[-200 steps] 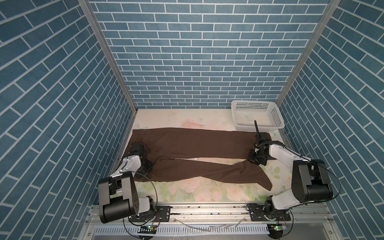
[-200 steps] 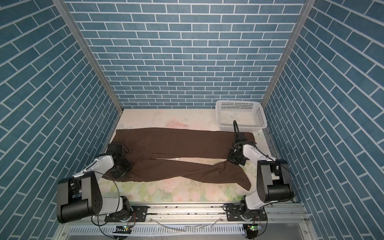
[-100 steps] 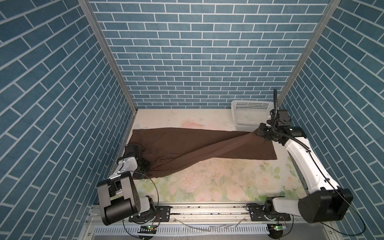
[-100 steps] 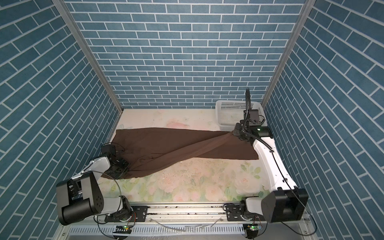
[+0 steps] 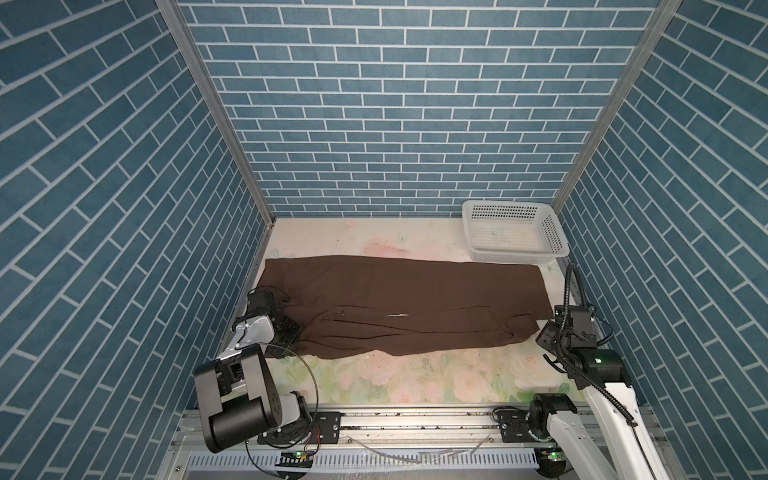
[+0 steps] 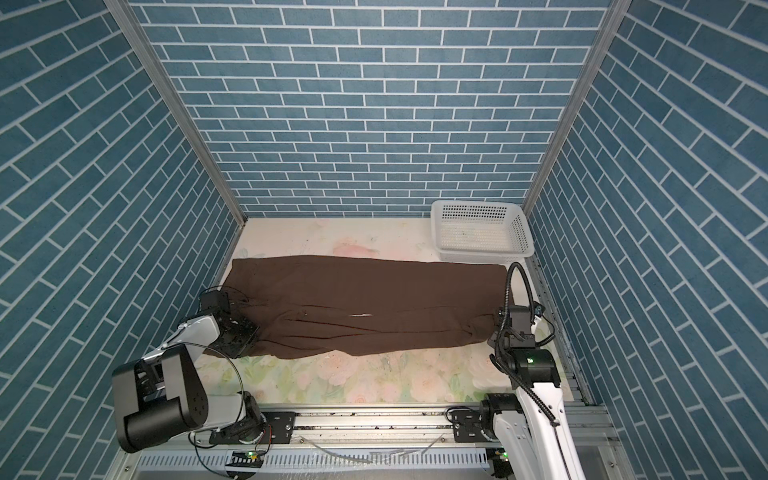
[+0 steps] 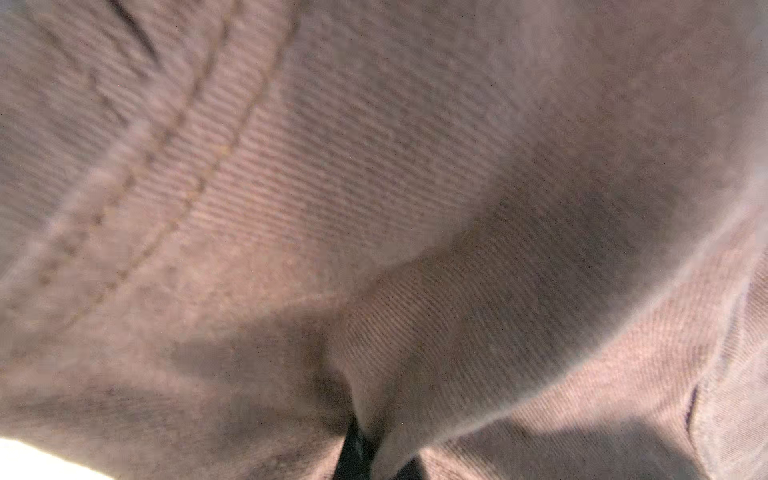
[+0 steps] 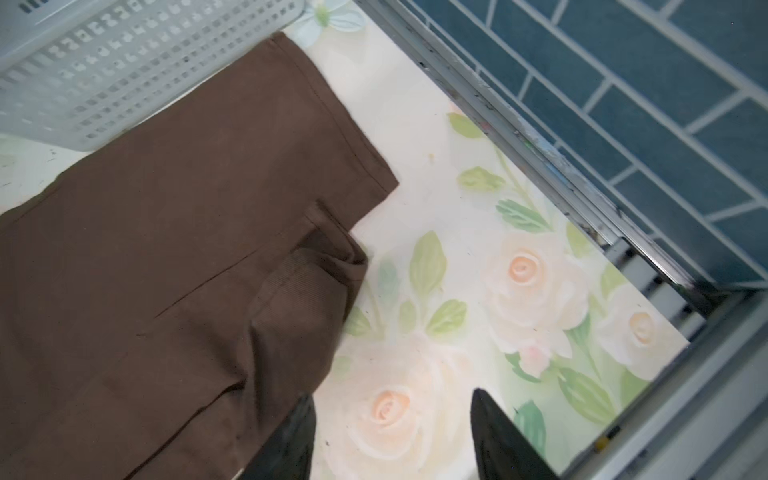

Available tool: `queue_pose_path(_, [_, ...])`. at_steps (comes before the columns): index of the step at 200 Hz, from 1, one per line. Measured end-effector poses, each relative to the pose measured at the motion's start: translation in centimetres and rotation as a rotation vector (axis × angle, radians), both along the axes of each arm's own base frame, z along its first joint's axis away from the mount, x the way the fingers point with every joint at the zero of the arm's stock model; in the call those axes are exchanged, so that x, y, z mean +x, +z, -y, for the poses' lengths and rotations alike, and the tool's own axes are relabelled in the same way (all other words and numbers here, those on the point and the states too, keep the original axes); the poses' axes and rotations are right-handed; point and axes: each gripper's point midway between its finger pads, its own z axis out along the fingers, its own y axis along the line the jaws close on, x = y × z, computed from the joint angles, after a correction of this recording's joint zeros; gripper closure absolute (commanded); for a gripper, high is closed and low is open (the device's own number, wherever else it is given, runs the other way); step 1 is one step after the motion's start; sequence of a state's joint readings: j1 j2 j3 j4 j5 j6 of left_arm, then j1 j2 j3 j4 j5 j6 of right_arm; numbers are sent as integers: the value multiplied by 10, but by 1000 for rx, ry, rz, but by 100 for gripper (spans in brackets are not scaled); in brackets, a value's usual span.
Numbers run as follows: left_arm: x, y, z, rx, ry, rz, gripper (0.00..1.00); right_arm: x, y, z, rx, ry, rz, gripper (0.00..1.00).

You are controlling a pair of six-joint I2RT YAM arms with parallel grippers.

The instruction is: Fold and stack the trousers

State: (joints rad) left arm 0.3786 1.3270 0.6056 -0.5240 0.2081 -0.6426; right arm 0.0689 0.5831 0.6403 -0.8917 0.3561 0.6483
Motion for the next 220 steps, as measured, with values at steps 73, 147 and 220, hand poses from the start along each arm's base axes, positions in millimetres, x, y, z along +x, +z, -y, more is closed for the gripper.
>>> queue_pose_path(73, [-6,7,-2,30,13,45,100,37,-22,-20,135,66,-194,33])
queue_pose_path(147, [-4,1,-1,16,12,39,100,56,-77,-49,265,192,-403,29])
queue_pose_path(220, [7,0,0,-13,14,74,100,104,-86,-63,315,268,-416,100])
